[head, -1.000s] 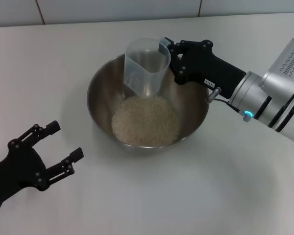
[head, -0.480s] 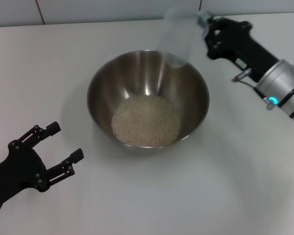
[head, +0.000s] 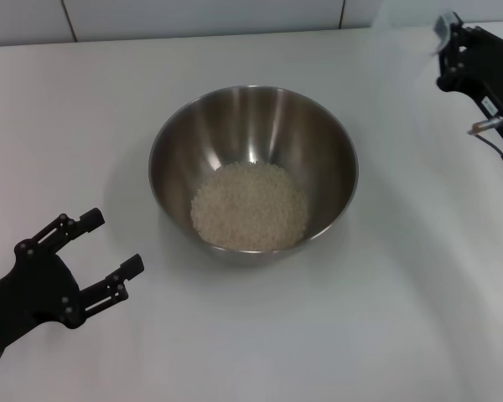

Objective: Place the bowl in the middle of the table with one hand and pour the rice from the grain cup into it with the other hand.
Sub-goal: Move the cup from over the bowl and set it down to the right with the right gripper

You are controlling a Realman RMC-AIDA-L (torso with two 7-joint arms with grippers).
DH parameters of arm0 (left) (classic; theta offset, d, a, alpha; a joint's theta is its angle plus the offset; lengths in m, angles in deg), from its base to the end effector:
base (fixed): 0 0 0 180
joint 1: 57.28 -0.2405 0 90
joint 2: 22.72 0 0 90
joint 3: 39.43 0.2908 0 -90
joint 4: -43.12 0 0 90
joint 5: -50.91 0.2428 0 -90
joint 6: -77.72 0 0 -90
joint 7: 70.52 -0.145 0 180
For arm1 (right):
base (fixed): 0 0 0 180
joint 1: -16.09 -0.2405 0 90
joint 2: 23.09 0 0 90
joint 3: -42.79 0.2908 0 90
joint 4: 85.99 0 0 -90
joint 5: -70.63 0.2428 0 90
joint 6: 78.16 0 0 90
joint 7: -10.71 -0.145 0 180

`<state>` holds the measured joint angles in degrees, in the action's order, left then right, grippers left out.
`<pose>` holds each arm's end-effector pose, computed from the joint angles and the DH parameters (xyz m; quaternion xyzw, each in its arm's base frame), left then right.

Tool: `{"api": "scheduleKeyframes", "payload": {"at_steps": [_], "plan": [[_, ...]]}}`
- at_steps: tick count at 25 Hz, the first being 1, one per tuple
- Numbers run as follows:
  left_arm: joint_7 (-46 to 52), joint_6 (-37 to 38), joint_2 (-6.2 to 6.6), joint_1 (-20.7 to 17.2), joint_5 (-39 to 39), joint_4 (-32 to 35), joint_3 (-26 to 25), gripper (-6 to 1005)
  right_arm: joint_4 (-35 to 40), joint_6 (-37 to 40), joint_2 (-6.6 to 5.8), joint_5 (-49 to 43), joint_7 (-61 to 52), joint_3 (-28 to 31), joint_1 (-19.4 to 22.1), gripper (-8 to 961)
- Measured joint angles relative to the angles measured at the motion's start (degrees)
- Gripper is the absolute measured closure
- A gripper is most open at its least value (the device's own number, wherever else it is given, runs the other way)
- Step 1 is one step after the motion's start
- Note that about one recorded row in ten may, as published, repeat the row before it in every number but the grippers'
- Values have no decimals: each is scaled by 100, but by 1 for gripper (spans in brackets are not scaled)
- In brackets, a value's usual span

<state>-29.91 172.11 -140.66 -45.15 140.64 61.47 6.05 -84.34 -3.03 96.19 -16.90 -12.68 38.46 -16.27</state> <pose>-0.3850 0.2401 -0.0442 -0.8826 -0.1540 -0.3529 0.2696 0.3465 0.3861 -0.0355 -0.7314 0.1948 0.3745 0.5356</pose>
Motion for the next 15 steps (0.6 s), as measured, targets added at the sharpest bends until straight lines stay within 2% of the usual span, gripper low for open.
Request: {"api": "scheduleKeyframes", "payload": {"at_steps": [4,15], "plan": [[0,8,0,-7,-1,11,-4,155,105,-170,-3,0,1,188,96,946],[0,21,0,-10,1,11,-3,155,107,-173,-7,-1,1,198,145,939]]}}
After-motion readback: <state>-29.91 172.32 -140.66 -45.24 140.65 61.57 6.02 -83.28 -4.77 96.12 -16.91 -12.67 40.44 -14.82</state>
